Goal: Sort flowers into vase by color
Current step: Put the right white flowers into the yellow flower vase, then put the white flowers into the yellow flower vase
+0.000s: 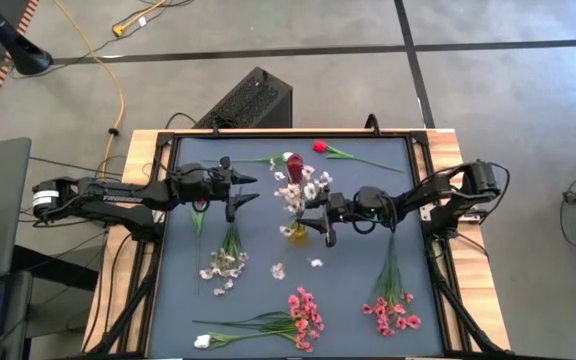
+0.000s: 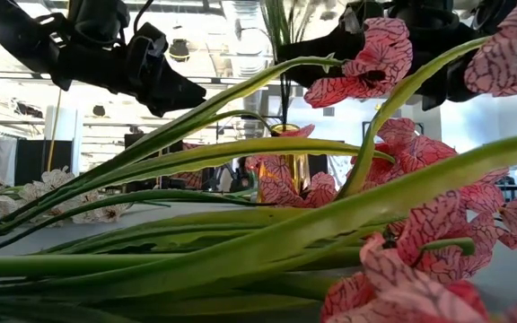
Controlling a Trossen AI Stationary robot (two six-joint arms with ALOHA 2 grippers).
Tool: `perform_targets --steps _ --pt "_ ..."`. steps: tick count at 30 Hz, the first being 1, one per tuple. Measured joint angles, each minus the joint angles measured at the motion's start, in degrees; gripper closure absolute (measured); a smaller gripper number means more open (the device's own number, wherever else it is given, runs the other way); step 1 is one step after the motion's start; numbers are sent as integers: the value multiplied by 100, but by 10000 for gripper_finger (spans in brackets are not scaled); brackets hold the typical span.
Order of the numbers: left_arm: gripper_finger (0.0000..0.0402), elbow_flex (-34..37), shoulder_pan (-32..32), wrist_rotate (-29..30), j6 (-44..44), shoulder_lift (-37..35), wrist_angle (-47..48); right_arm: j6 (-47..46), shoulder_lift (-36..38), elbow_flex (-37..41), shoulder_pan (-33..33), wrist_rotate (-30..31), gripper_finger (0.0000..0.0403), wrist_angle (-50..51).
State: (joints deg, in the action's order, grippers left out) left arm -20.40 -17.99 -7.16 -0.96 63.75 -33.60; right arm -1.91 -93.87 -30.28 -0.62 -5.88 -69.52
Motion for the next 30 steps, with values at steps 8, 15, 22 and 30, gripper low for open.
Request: perform_targets --steps 8,15,22,30 --pt "189 0 2 0 -4 0 41 -3 604 -31 72 -73 153 1530" --pt "189 0 2 0 -6 0 37 26 1484 -529 100 -69 152 4013" --pt "189 0 2 0 -6 0 34 43 1947 -1381 100 -65 152 6661" --pt "189 0 2 -2 -8 0 32 63 2056 -2381 98 -60 152 9194"
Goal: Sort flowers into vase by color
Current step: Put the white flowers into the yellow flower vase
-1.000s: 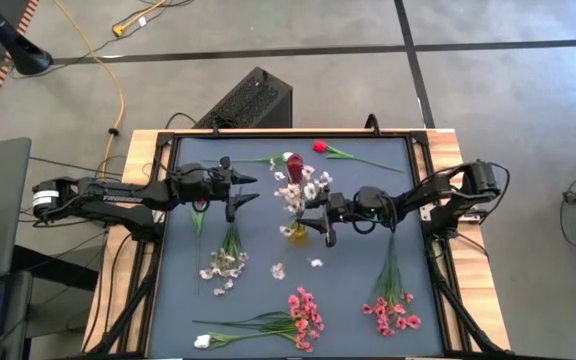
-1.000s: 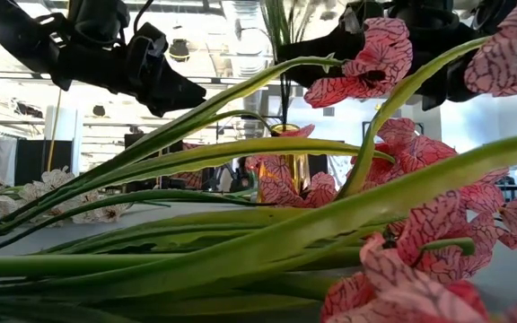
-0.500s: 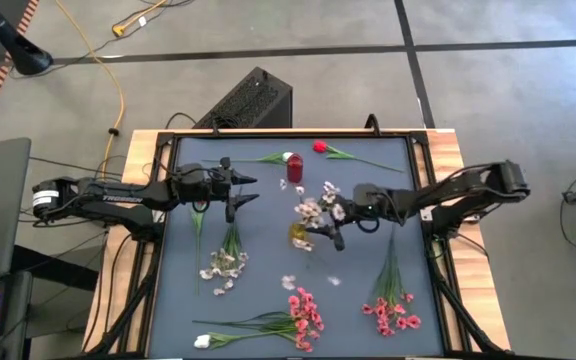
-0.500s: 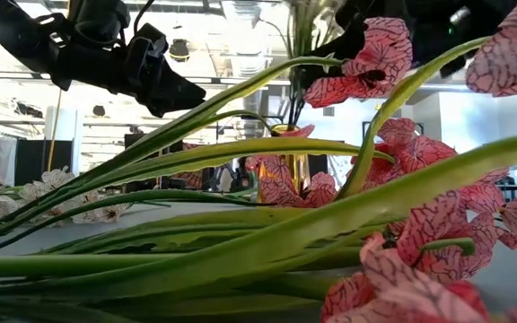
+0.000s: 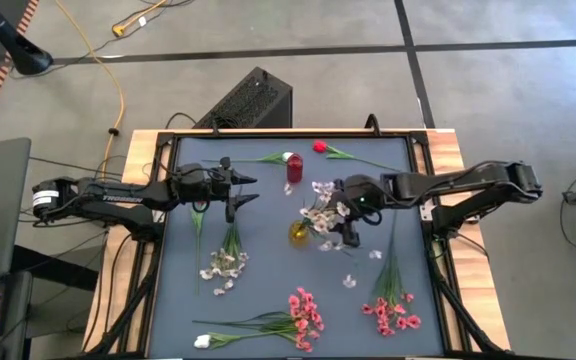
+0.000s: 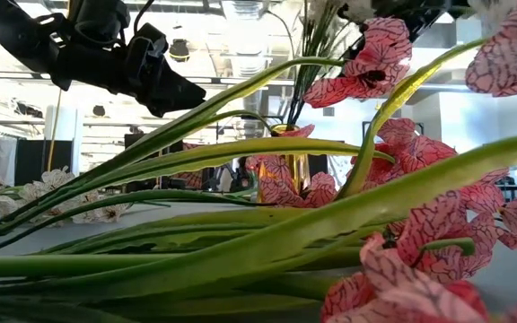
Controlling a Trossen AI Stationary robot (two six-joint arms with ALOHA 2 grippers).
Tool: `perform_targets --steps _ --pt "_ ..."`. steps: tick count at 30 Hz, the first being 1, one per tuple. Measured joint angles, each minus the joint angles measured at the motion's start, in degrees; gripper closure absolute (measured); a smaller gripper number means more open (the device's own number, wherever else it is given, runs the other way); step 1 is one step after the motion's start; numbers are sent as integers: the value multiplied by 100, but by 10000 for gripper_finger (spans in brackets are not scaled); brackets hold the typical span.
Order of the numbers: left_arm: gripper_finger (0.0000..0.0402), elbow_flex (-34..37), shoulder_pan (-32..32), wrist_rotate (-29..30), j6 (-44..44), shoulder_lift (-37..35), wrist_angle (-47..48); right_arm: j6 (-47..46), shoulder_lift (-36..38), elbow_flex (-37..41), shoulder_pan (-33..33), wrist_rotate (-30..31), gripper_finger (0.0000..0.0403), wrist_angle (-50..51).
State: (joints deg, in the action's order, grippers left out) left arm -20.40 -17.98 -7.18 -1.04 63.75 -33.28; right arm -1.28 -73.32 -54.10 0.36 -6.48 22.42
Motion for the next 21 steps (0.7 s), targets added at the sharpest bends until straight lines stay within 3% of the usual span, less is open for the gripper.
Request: perform_targets --steps 7,21 --pt "189 0 0 0 0 0 0 33 -2 -714 -33 159 152 1584" --pt "189 0 0 0 0 0 0 25 -4 -2093 -50 1307 152 3827"
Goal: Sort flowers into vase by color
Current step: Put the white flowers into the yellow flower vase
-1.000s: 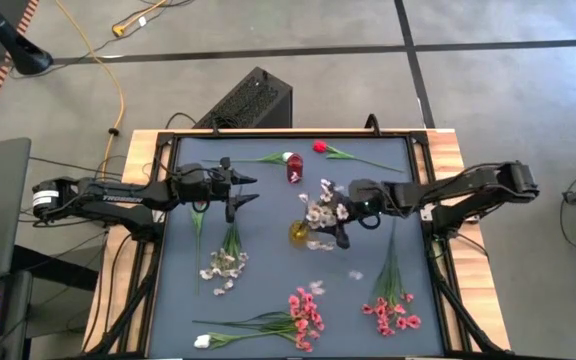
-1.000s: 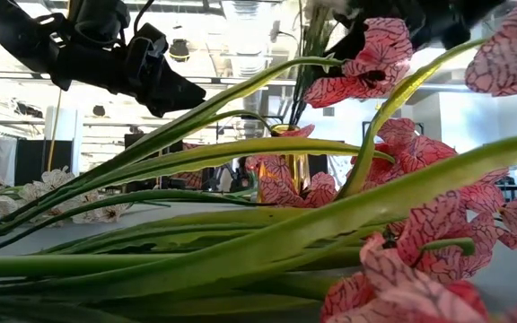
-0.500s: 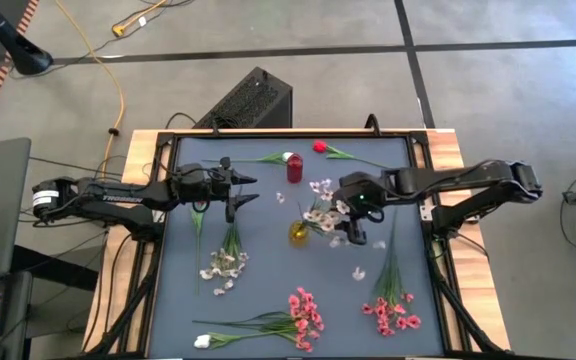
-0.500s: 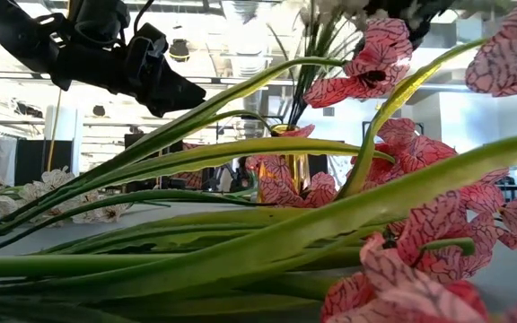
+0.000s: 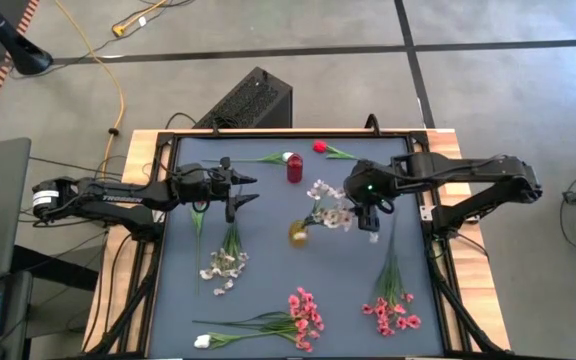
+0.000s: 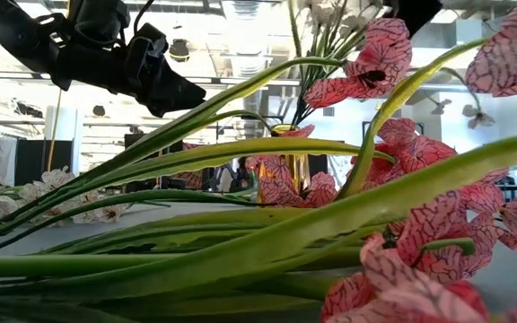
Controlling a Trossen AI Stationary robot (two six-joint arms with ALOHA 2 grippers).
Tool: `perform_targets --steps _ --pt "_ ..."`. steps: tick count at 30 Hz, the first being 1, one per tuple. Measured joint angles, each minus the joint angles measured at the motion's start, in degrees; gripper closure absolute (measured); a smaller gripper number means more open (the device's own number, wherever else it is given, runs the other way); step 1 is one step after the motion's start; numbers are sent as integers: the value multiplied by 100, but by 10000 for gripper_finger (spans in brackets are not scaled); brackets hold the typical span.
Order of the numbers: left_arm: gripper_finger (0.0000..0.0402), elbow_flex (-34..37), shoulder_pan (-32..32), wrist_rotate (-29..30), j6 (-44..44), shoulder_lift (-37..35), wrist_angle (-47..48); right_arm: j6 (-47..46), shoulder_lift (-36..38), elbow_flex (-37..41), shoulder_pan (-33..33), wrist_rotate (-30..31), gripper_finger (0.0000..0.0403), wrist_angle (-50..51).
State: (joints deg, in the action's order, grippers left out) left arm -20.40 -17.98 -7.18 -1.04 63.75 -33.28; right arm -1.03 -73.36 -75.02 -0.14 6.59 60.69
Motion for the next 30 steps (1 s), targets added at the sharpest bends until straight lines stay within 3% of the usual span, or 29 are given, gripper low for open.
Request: perform_targets --steps 10,17,30 --pt "189 0 0 0 -4 0 10 -1 0 -1102 0 816 152 1232" --pt "190 0 -1 1 -87 0 39 1 0 -1732 3 856 152 1408" --pt "190 2 0 2 -90 0 39 2 -2 -1845 713 -74 152 1501"
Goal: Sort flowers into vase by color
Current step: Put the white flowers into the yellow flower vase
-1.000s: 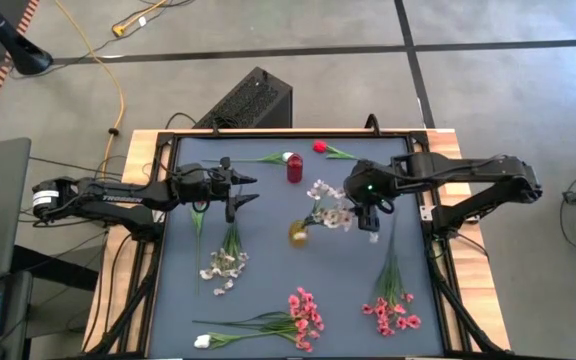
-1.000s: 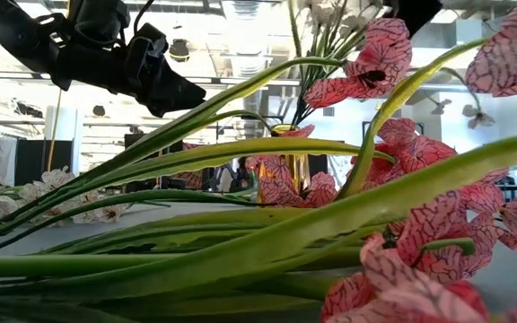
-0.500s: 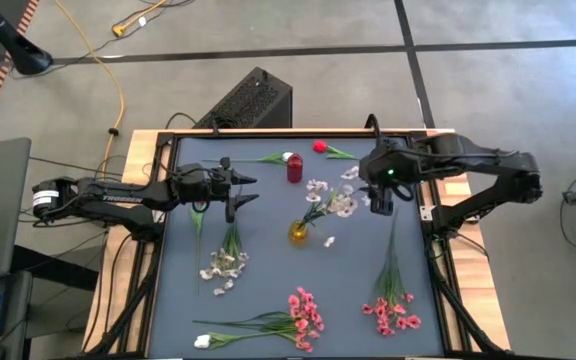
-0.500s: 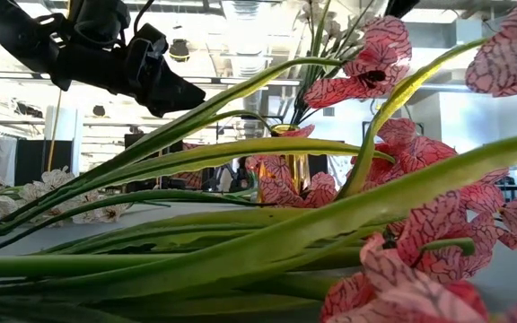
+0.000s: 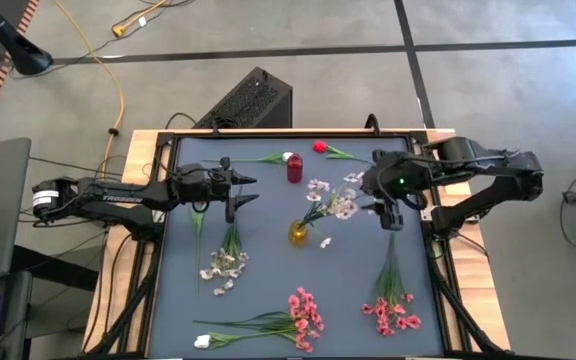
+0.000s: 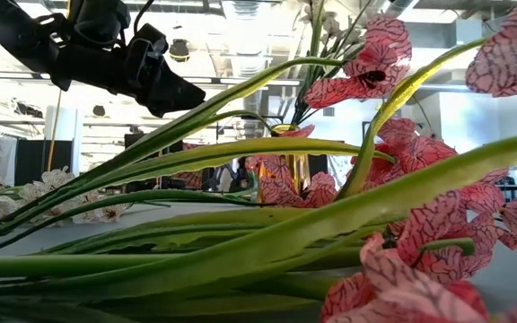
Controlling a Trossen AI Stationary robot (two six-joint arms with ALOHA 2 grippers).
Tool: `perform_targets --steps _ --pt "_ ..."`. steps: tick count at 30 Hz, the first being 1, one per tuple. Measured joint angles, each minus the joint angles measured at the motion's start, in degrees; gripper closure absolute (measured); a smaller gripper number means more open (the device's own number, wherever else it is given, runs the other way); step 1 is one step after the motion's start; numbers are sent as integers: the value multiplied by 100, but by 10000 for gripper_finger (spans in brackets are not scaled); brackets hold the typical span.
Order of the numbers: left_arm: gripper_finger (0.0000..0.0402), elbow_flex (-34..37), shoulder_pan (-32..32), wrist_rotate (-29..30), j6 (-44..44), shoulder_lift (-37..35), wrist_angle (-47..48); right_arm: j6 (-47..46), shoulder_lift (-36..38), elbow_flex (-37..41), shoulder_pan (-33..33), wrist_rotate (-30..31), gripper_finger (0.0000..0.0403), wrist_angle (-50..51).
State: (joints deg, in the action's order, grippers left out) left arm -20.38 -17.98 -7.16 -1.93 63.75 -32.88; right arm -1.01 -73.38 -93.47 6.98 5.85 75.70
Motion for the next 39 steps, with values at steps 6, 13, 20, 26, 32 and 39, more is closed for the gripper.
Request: perform_targets --steps 6,13,20,26,32,39 --pt "190 0 0 0 -42 0 1 -333 7 221 638 -162 152 370" --pt "189 0 -1 1 -63 0 -3 -799 0 1139 1531 -164 152 352" --pt "189 0 0 21 -63 0 -68 -812 -4 1969 2188 -167 154 212" --pt "189 0 0 157 -63 -2 -111 -808 0 2268 2489 -320 163 182" --pt "189 0 -1 201 -62 -1 -111 -379 0 2625 2682 -321 168 -71" --pt "189 -33 0 361 446 -2 146 -331 -2 2919 2664 -288 168 -647"
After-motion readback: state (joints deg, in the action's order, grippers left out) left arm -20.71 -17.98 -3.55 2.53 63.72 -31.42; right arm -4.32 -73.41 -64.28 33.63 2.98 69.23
